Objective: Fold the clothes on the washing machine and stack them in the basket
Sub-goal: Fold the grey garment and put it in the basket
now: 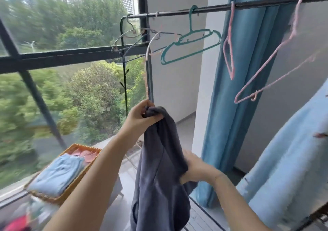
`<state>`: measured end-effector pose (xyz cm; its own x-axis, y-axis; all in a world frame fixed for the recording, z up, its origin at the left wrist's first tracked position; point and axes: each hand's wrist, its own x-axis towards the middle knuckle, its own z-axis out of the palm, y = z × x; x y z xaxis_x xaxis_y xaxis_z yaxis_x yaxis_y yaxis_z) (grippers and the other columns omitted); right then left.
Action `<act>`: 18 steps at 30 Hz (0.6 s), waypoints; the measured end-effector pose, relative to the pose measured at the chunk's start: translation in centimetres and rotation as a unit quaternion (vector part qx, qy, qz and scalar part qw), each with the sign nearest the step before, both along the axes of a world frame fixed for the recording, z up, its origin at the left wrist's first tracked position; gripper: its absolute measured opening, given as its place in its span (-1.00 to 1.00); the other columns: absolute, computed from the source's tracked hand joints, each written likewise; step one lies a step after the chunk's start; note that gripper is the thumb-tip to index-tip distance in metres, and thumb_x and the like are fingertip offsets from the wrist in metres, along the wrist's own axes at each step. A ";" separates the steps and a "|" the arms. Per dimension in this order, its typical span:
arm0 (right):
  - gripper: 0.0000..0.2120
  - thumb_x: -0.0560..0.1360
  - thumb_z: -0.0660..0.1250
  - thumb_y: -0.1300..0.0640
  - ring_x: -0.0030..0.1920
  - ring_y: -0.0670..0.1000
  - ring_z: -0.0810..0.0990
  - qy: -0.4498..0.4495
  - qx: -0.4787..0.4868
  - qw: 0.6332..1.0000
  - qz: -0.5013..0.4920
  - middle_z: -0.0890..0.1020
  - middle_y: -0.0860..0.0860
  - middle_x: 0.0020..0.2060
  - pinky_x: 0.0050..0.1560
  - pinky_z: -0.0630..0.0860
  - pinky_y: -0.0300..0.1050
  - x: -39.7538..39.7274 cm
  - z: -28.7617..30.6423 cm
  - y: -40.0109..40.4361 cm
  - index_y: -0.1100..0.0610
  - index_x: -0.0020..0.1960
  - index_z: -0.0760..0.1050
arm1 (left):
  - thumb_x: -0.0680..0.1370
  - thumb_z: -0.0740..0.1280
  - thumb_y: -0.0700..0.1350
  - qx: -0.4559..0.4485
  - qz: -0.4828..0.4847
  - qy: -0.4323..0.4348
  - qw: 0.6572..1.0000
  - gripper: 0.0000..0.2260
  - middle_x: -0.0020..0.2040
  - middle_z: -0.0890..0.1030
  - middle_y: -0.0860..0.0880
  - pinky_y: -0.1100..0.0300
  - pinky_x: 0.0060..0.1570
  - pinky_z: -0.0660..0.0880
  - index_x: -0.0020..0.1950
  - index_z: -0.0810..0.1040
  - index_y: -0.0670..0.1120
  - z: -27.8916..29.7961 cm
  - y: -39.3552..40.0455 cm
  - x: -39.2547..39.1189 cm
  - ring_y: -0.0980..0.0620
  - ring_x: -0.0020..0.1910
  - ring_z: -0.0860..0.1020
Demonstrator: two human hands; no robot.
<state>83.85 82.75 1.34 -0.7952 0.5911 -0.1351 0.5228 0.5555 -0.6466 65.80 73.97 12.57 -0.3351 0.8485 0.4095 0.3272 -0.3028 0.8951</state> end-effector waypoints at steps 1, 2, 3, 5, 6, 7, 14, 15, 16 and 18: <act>-0.25 0.11 0.43 -0.09 0.14 -0.06 0.42 -0.027 0.013 0.999 0.013 0.48 -0.18 0.05 0.23 0.29 0.01 -1.5 -0.4 -0.6 -0.15 0.29 0.33 | 0.43 0.45 -0.30 0.000 0.005 -0.016 1.000 -0.78 -0.36 0.44 0.04 0.28 -0.30 0.33 -0.23 0.43 -0.08 0.0 -1.2 -1.1 0.11 -0.30 0.42; -0.39 0.20 0.45 -0.11 0.12 -0.06 0.46 -0.004 -0.018 1.000 -0.001 0.54 -0.19 0.01 0.27 0.29 0.05 -2.5 -0.6 -1.2 -0.14 0.22 0.39 | 0.43 0.44 -0.28 -0.005 0.000 -0.027 1.000 -0.79 -0.33 0.42 -0.02 0.23 -0.29 0.32 -0.22 0.44 -0.07 0.1 -2.2 -1.7 0.07 -0.26 0.41; -0.60 0.31 0.46 -0.04 0.06 -0.03 0.54 0.047 -0.075 0.996 -0.014 0.60 -0.13 -0.05 0.23 0.39 0.07 -4.1 -0.8 -2.1 -0.05 0.12 0.48 | 0.43 0.44 -0.26 -0.011 0.010 -0.033 0.999 -0.80 -0.31 0.41 -0.07 0.20 -0.28 0.32 -0.21 0.44 -0.06 0.1 -3.5 -2.7 0.04 -0.24 0.40; -0.86 0.46 0.41 0.15 -0.09 0.07 0.63 0.129 -0.180 0.974 -0.045 0.66 0.05 -0.17 0.06 0.54 0.07 -6.8 -0.8 -4.2 0.20 -0.03 0.57 | 0.46 0.43 -0.28 -0.014 0.045 -0.043 0.998 -0.82 -0.28 0.44 -0.10 0.20 -0.27 0.37 -0.17 0.45 -0.09 0.0 -6.0 -4.6 0.03 -0.23 0.43; -0.85 0.48 0.39 0.17 -0.12 0.11 0.65 0.154 -0.220 0.962 -0.050 0.68 0.12 -0.18 0.03 0.56 0.08 -8.3 -0.7 -5.3 0.27 -0.05 0.58 | 0.47 0.42 -0.27 -0.007 0.071 -0.058 0.996 -0.83 -0.26 0.46 -0.11 0.20 -0.26 0.39 -0.16 0.45 -0.11 -0.1 -7.7 -5.9 0.02 -0.21 0.45; -0.84 0.49 0.38 0.17 -0.11 0.14 0.67 0.173 -0.262 0.948 -0.055 0.69 0.16 -0.16 0.02 0.57 0.09 -9.8 -0.5 -6.4 0.28 -0.05 0.60 | 0.46 0.42 -0.25 0.003 0.103 -0.076 0.992 -0.84 -0.23 0.47 -0.13 0.19 -0.25 0.41 -0.15 0.44 -0.11 -0.2 -9.5 -7.2 0.01 -0.20 0.46; -0.87 0.51 0.35 0.20 -0.15 0.05 0.70 0.280 -0.424 0.859 -0.063 0.72 0.07 -0.19 -0.02 0.60 0.03 -18.5 2.4 -14.5 0.07 -0.16 0.66 | 0.37 0.48 0.07 -0.009 0.295 -0.179 0.939 -0.71 -0.11 0.52 -0.16 0.03 -0.13 0.41 -0.04 0.56 -0.06 -3.4 -22.1 -14.5 -0.07 -0.08 0.48; -0.86 0.52 0.35 0.22 -0.20 0.03 0.69 0.295 -0.446 0.843 -0.055 0.72 0.08 -0.20 -0.06 0.60 0.00 -19.9 3.0 -15.7 0.08 -0.17 0.65 | 0.37 0.49 0.09 -0.013 0.312 -0.189 0.931 -0.61 -0.03 0.57 -0.18 0.02 -0.04 0.47 0.05 0.54 -0.11 -4.0 -23.7 -15.3 -0.08 0.00 0.53; -0.87 0.52 0.35 0.22 -0.22 0.02 0.69 0.302 -0.463 0.832 -0.047 0.71 0.10 -0.19 -0.09 0.59 -0.02 -21.0 3.4 -16.6 0.11 -0.16 0.64 | 0.39 0.51 0.08 -0.011 0.329 -0.203 0.922 -0.56 0.07 0.58 -0.18 0.08 -0.01 0.51 0.12 0.49 -0.12 -4.5 -24.9 -15.9 -0.06 0.05 0.56; -0.92 0.50 0.36 0.21 -0.13 0.06 0.69 0.312 -0.483 0.817 -0.031 0.71 0.13 -0.10 -0.05 0.59 -0.01 -23.1 4.5 -18.7 0.16 -0.06 0.63 | 0.45 0.43 0.00 0.016 0.360 -0.255 0.897 -0.59 0.25 0.50 -0.17 0.17 -0.03 0.56 0.20 0.35 -0.05 -5.4 -26.8 -16.7 0.00 0.03 0.58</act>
<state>60.78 64.07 5.80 -0.8606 0.4891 -0.1423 -0.0683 -0.3876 -0.9193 49.10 47.18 7.14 -0.9422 0.3281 0.0676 -0.0012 -0.2051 0.9787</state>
